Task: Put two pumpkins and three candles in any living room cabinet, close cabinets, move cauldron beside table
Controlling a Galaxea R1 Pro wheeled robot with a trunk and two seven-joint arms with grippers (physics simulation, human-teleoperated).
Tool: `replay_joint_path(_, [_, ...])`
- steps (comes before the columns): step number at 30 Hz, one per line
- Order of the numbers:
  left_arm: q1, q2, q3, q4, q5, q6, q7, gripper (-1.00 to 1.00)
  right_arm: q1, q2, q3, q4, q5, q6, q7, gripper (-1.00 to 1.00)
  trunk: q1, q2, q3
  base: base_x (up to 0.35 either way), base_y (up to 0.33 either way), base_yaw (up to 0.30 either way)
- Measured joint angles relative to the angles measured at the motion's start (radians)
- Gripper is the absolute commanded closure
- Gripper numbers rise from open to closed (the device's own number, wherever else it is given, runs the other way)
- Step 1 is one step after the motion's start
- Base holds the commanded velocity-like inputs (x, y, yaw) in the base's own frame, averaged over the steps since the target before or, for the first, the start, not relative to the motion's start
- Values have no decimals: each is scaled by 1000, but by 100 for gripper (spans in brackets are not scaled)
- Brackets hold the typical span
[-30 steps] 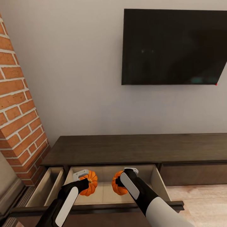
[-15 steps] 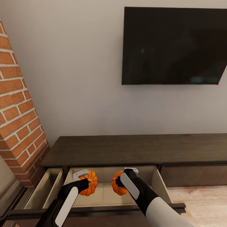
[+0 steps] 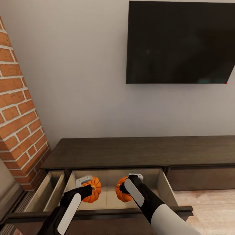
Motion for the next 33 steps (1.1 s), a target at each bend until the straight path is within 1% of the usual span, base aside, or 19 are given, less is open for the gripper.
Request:
replay_joint_path(7, [0, -1, 0, 0, -3, 0, 6, 100, 0, 0, 0, 0, 0, -2, 0, 100, 27, -49, -22, 0, 0, 0])
replay_joint_path(12, [0, -2, 1, -5, -29, -2, 60, 100, 0, 0, 0, 0, 0, -5, 0, 100, 46, -84, -38, 0, 0, 0])
replay_joint_path(16, [0, -3, 1, -9, -31, -5, 83, 100, 0, 0, 0, -1, -1, -7, -3, 100, 46, -84, -38, 0, 0, 0])
replay_joint_path(21, [0, -3, 1, -11, -31, -4, 86, 100, 0, 0, 0, -1, 0, -7, -3, 100, 46, -84, -38, 2, 0, 0])
replay_joint_path(29, [0, -3, 0, -12, -31, -4, 86, 100, 0, 0, 0, -1, 2, -7, -3, 100, 46, -84, -38, 97, 0, 0])
replay_joint_path(33, [0, -3, 0, -12, -31, -3, 86, 100, 0, 0, 0, 0, 0, -6, -3, 100, 61, -112, -50, 8, 0, 0])
